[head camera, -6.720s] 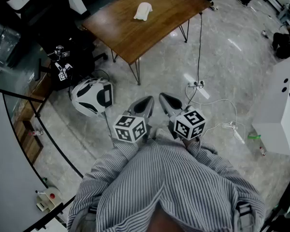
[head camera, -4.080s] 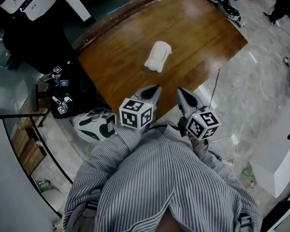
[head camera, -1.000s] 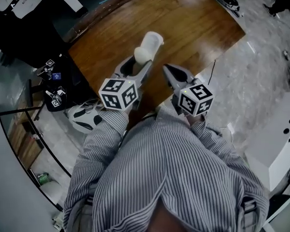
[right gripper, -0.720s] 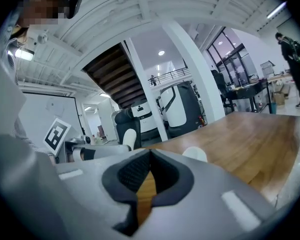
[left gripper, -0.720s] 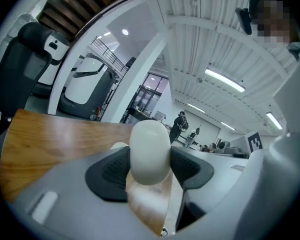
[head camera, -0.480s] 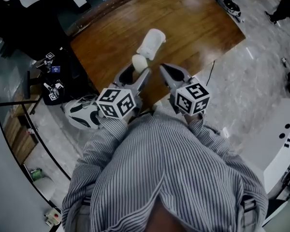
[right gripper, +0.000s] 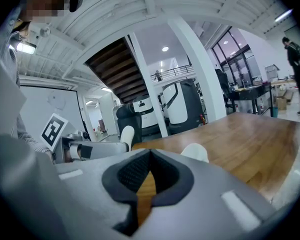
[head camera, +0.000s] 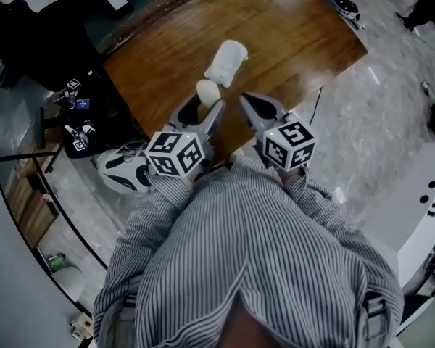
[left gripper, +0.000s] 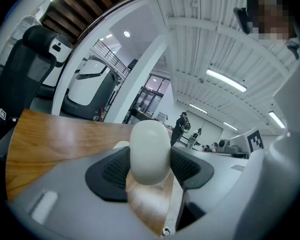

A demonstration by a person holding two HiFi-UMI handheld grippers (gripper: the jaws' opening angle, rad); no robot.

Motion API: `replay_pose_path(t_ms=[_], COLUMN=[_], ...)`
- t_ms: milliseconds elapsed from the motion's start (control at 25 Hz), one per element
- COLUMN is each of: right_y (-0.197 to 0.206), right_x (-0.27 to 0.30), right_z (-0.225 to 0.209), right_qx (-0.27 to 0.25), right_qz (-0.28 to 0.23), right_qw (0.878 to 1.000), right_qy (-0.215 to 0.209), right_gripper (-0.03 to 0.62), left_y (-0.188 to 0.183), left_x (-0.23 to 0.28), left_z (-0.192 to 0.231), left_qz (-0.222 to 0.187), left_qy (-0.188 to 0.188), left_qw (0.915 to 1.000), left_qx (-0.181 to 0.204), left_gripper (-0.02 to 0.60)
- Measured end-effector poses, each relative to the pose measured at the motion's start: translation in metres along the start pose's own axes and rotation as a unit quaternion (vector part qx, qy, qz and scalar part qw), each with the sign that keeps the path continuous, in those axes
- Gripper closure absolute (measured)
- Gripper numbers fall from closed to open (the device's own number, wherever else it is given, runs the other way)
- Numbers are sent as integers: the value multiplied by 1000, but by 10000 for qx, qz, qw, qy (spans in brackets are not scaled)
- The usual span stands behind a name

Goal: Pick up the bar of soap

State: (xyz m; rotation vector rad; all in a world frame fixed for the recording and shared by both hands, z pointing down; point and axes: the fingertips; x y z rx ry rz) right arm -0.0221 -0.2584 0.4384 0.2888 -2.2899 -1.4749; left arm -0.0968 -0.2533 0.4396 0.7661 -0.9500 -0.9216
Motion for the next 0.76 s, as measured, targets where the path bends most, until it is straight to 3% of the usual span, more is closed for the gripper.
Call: replay_pose_path(t_ms=[760], right_y=[4], right_x=[4], right_z=[-2], right_qx=[79], right_qz=[172], right_qw=[9998], right_qy=[-104], right_gripper=[592], left_y=[5], left_x=[6], left_z=[-2], left_qz=[125], left_qy=[24], left_qw=[9998], left_qx=[160], left_gripper=[321])
Point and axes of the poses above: the fingertips, and each gripper's own axes: x forward along the fingers, z to its left, y out of its underside, and after that the axes turned 14 degrees about -y, right-handed
